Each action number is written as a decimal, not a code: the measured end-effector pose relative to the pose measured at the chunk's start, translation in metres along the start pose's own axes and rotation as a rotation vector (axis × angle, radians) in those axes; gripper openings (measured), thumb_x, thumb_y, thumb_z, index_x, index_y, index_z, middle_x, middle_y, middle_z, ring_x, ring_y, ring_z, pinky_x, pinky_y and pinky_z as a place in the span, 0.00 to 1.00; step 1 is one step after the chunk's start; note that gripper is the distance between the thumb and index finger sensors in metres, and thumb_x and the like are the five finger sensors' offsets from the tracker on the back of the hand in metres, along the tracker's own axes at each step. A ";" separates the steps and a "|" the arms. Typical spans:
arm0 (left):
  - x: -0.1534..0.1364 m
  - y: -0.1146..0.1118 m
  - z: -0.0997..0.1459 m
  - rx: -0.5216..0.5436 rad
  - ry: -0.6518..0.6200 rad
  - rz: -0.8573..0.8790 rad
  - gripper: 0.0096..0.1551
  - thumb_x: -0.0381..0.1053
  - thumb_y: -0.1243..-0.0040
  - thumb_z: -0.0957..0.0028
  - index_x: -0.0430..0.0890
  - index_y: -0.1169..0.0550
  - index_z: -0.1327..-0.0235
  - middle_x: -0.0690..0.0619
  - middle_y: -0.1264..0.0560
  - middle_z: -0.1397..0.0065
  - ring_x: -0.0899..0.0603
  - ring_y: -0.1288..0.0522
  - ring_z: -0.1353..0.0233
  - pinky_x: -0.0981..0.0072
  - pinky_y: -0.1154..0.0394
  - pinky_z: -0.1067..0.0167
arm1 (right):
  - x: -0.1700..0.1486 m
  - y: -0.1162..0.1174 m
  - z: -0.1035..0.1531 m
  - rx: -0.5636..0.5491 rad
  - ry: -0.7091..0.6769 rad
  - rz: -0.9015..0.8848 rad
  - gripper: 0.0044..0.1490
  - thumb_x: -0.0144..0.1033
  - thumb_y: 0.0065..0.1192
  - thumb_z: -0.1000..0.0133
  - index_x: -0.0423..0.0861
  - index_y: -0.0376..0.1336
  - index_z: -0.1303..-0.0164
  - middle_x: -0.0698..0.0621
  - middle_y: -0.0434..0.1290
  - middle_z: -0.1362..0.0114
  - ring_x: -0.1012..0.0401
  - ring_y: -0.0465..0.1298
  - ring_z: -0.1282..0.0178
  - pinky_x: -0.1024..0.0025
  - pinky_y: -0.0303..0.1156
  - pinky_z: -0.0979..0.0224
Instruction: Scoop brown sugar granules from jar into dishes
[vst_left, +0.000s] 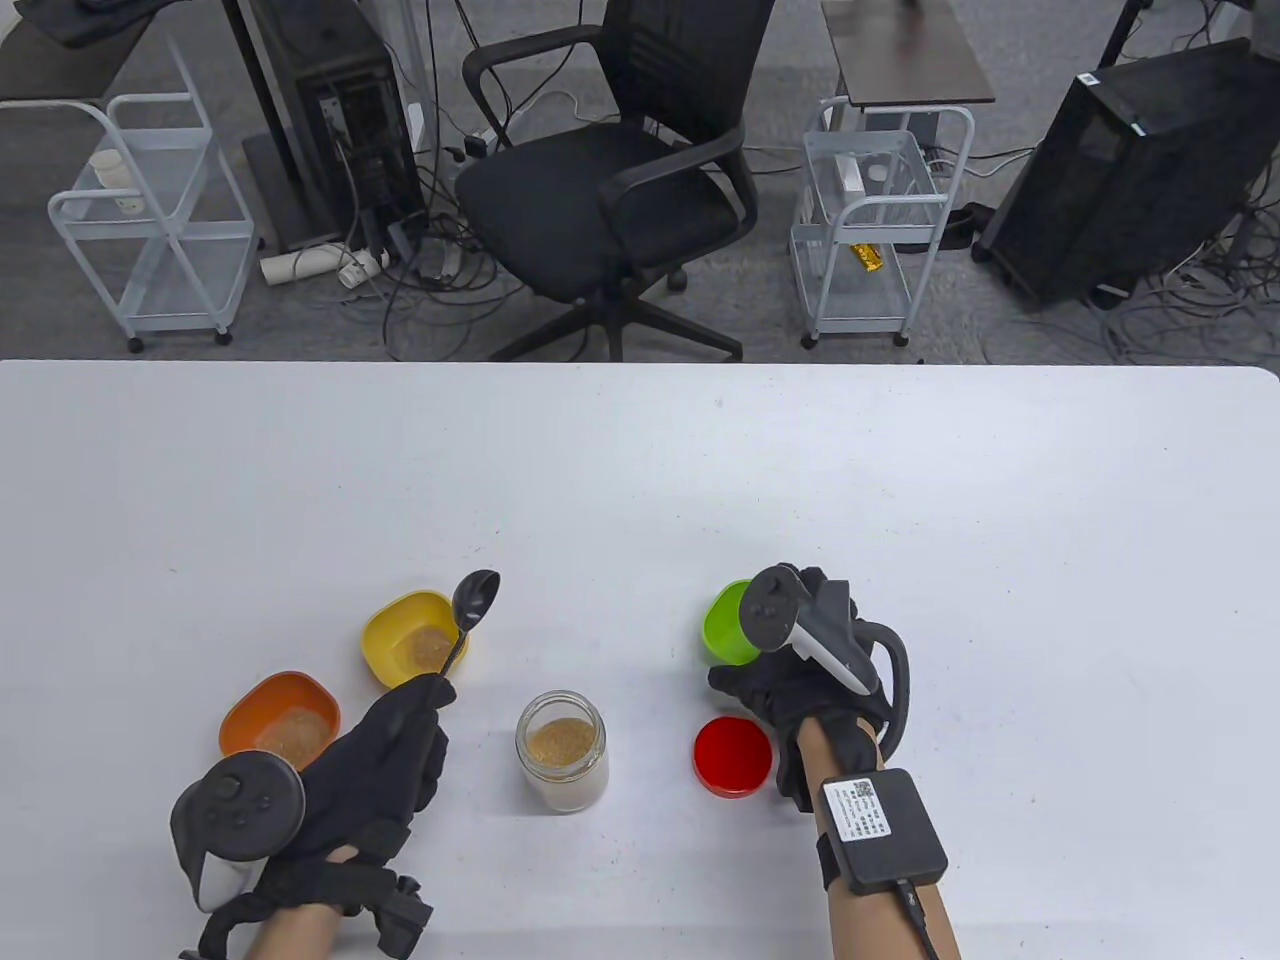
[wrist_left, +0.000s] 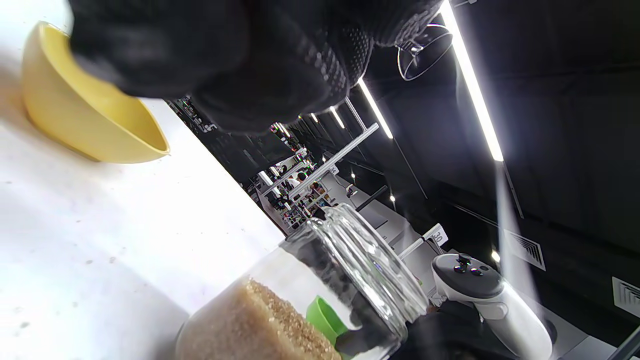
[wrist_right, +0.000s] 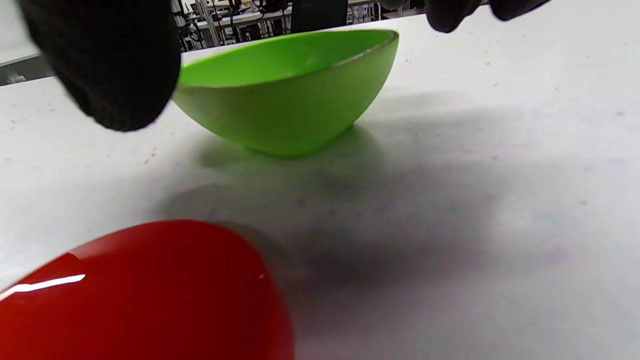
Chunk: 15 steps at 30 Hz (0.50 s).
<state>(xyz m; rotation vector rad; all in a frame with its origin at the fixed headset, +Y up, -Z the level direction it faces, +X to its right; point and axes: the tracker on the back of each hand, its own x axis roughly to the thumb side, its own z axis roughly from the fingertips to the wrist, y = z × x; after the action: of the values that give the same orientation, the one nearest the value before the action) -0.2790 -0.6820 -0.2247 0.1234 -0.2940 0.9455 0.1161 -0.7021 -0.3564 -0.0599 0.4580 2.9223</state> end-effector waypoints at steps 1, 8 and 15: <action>0.000 0.000 0.000 0.001 0.000 -0.003 0.28 0.55 0.49 0.31 0.43 0.25 0.24 0.49 0.13 0.50 0.46 0.11 0.64 0.59 0.11 0.69 | -0.001 0.001 -0.004 0.011 0.002 -0.003 0.79 0.66 0.69 0.51 0.34 0.30 0.15 0.28 0.37 0.09 0.23 0.48 0.16 0.24 0.50 0.19; 0.000 0.001 0.001 -0.002 0.012 -0.013 0.29 0.56 0.48 0.31 0.44 0.28 0.22 0.51 0.12 0.52 0.47 0.11 0.68 0.61 0.11 0.71 | -0.001 0.004 -0.016 0.040 0.007 -0.015 0.79 0.67 0.70 0.52 0.34 0.31 0.15 0.30 0.41 0.09 0.26 0.53 0.16 0.24 0.51 0.19; 0.000 0.000 0.000 -0.016 0.019 -0.004 0.29 0.54 0.50 0.31 0.41 0.30 0.22 0.49 0.13 0.52 0.47 0.11 0.69 0.61 0.11 0.72 | 0.004 0.004 -0.009 -0.070 -0.037 0.043 0.75 0.67 0.73 0.52 0.33 0.41 0.15 0.33 0.54 0.11 0.33 0.66 0.20 0.30 0.60 0.20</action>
<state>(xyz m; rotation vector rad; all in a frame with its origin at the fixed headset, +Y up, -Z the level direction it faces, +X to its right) -0.2787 -0.6823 -0.2245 0.1003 -0.2842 0.9401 0.1113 -0.7084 -0.3641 -0.0055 0.3558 2.9754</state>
